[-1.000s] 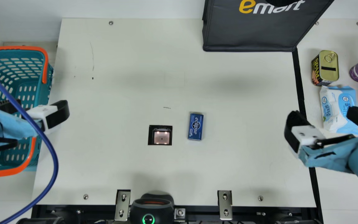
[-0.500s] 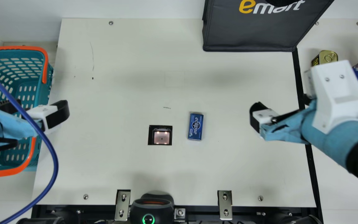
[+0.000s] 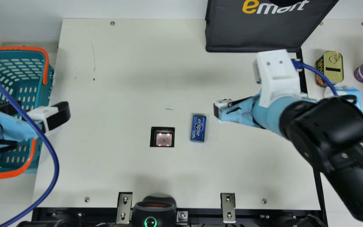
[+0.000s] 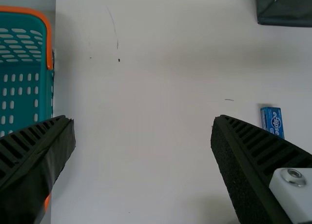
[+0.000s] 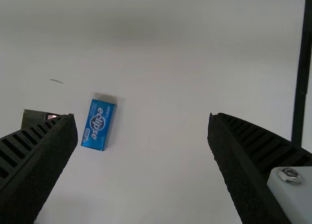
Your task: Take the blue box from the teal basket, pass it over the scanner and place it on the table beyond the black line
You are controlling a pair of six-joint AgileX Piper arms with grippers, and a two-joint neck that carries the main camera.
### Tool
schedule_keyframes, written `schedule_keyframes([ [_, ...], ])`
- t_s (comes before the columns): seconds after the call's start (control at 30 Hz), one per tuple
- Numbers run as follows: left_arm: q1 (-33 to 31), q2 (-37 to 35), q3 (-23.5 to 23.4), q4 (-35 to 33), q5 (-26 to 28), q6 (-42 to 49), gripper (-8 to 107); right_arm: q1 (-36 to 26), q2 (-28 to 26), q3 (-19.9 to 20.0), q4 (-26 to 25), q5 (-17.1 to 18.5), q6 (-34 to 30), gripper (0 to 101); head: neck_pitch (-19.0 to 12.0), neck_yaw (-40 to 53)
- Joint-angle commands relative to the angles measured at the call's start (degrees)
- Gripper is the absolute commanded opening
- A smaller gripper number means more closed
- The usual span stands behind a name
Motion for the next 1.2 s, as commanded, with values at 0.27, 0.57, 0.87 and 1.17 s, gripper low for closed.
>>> schedule_keyframes([
  [0.27, 0.0, 0.0, 0.0, 0.0, 0.0, 0.0, 90, 4.8, 8.3, -1.9, -1.0, -1.7, 10.9, 95, -1.7, 0.0],
  [0.57, 0.0, 0.0, 0.0, 0.0, 0.0, 0.0, 90, 7.9, 15.0, -3.3, -0.9, -3.4, 16.6, 95, -1.7, 0.0],
  [0.87, 0.0, 0.0, 0.0, 0.0, 0.0, 0.0, 90, 10.4, 19.9, -2.5, -0.5, -6.1, 20.6, 95, -1.7, 0.0],
  [1.17, 0.0, 0.0, 0.0, 0.0, 0.0, 0.0, 90, 11.6, 22.2, 1.3, 0.4, -10.1, 23.2, 95, -1.7, 0.0],
])
